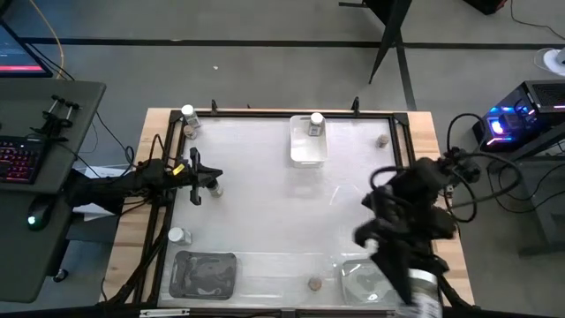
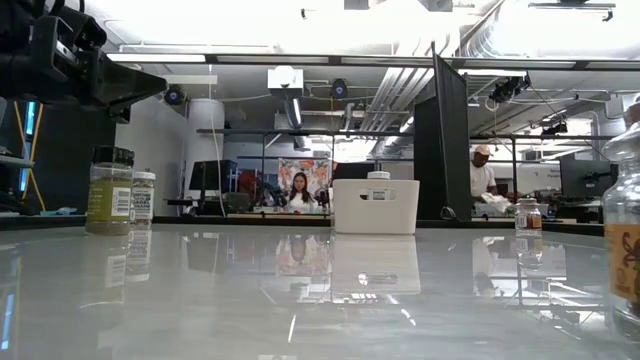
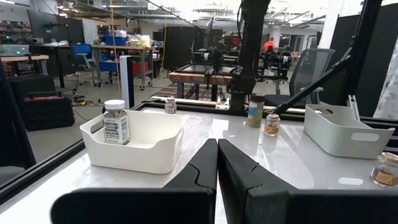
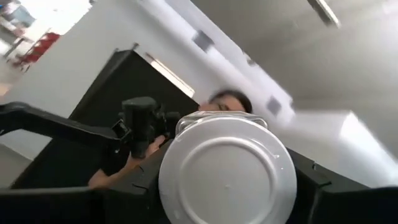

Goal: Sort spices by type
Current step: Put the bottom right white seasoning bottle into the white bin, then adjust the right white seasoning bottle in the white bin

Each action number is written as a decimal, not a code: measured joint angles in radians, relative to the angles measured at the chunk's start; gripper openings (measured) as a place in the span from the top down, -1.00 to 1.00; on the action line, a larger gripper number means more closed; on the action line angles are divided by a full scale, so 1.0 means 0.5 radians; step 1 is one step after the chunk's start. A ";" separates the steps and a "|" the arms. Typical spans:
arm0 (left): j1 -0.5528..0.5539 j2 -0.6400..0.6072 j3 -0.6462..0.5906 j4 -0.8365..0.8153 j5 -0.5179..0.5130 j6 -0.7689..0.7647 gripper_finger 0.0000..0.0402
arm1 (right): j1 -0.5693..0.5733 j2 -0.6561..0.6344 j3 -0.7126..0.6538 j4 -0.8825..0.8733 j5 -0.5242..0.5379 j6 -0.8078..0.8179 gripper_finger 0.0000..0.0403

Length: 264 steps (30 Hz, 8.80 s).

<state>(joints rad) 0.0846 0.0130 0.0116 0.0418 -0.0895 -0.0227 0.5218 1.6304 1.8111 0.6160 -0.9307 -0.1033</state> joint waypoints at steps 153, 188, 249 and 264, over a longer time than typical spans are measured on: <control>0.000 0.000 0.000 -0.001 0.000 0.000 1.00 | -2.077 1.114 0.261 -3.150 2.439 2.050 -0.40; 0.000 0.000 0.000 -0.001 0.000 0.000 1.00 | -2.047 1.110 0.822 -3.468 2.580 1.412 -0.65; 0.000 0.000 0.000 -0.001 0.000 0.000 1.00 | -2.482 1.100 0.556 -3.977 1.964 0.211 1.00; 0.000 0.000 0.000 0.000 0.000 -0.001 1.00 | -2.432 1.100 0.556 -4.007 1.872 0.274 1.00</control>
<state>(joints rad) 0.0847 0.0128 0.0116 0.0416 -0.0895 -0.0230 -0.6944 2.1803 2.0892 -1.3872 0.0051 0.0338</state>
